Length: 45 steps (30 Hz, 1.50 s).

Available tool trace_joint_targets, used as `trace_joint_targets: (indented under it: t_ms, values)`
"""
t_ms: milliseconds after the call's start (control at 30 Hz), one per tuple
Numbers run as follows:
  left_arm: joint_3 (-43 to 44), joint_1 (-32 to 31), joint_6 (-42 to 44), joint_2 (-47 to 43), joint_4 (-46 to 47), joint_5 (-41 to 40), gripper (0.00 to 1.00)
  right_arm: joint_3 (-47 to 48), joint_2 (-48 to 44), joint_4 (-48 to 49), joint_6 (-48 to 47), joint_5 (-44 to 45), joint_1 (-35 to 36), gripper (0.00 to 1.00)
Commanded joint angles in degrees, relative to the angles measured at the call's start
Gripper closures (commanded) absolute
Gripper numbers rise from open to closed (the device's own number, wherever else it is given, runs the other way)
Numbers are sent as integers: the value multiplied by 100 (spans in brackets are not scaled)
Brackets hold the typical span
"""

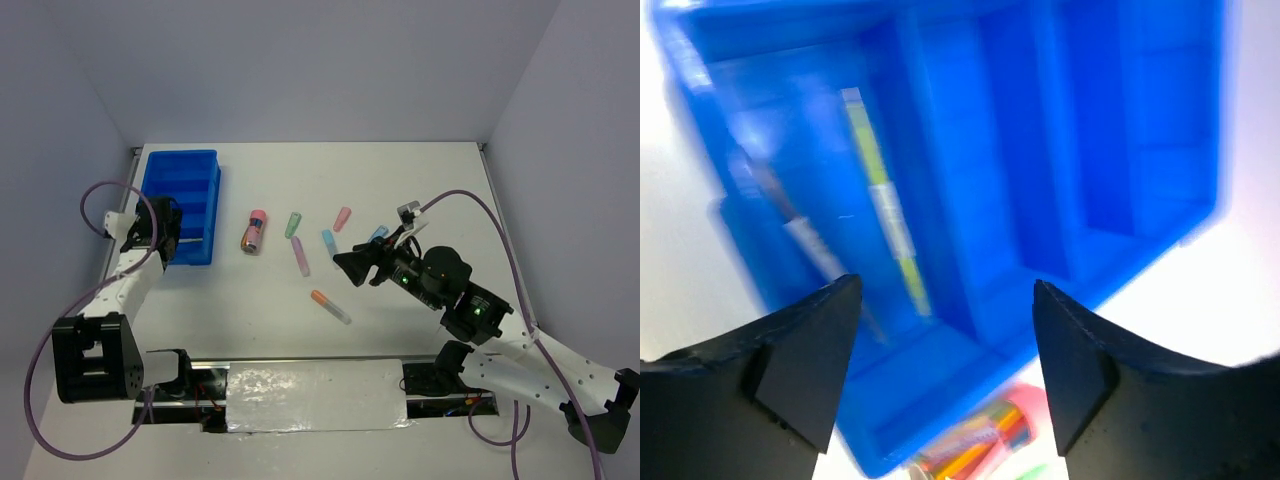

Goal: Sort the stationery into containers
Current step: Place the pen in the storage box, then pick up the stationery from the center of the board.

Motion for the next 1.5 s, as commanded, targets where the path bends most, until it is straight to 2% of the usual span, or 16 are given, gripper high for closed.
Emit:
trace_joint_targets:
  t_ms: [0, 67, 167, 233, 300, 333, 367, 400, 433, 500, 600, 833, 1067, 1300, 1400, 1467]
  values:
    - [184, -20, 960, -410, 1025, 532, 15, 106, -15, 198, -60, -13, 13, 27]
    - [623, -213, 1865, -429, 1168, 728, 6, 89, -50, 207, -51, -4, 13, 27]
    - [1168, -774, 3157, -385, 1168, 905, 1, 62, -86, 180, -34, -31, 22, 27]
    - [1518, -1222, 4051, -202, 1177, 1027, 1, 71, -86, 119, -60, -83, 13, 27]
    - [1932, -1426, 4520, 167, 670, 1351, 1, 176, -60, -109, -113, -153, 22, 27]
    - [2543, -1662, 4914, 726, 319, 1710, 1, 229, -25, -379, -191, -154, 13, 26]
    - [3219, -1829, 5345, 1071, -494, 1740, 1, 351, 2, -548, -270, -154, 13, 26]
    - [3583, -2014, 5523, 1379, -928, 1722, 2, 431, 11, -697, -306, -136, 13, 26]
    - [3873, -2416, 5699, 2035, -1324, 1470, 4, 475, 19, -847, -332, -136, 13, 21]
    - [4558, -2752, 6085, 2592, -2219, 1380, 10, 598, -7, -1216, -376, -101, 4, 17]
    - [4711, -3227, 6280, 3296, -2558, 1231, 11, 599, -191, -1489, -403, -92, 4, 16]
    - [4457, -3211, 5991, 3536, -2568, 993, 11, 458, -420, -1613, -508, -356, 4, 15]
    - [3947, -2922, 5859, 3289, -2313, 1220, 9, 273, -385, -1525, -517, -593, 13, 15]
    - [4061, -2640, 5832, 3833, -2198, 1687, 9, 308, -315, -1472, -517, -786, 22, 15]
    - [4087, -2499, 5745, 4106, -2216, 1696, 13, 308, -297, -1455, -517, -804, 13, 15]
    - [4009, -2412, 5648, 4238, -2198, 1670, 19, 291, -288, -1437, -508, -830, 21, 15]
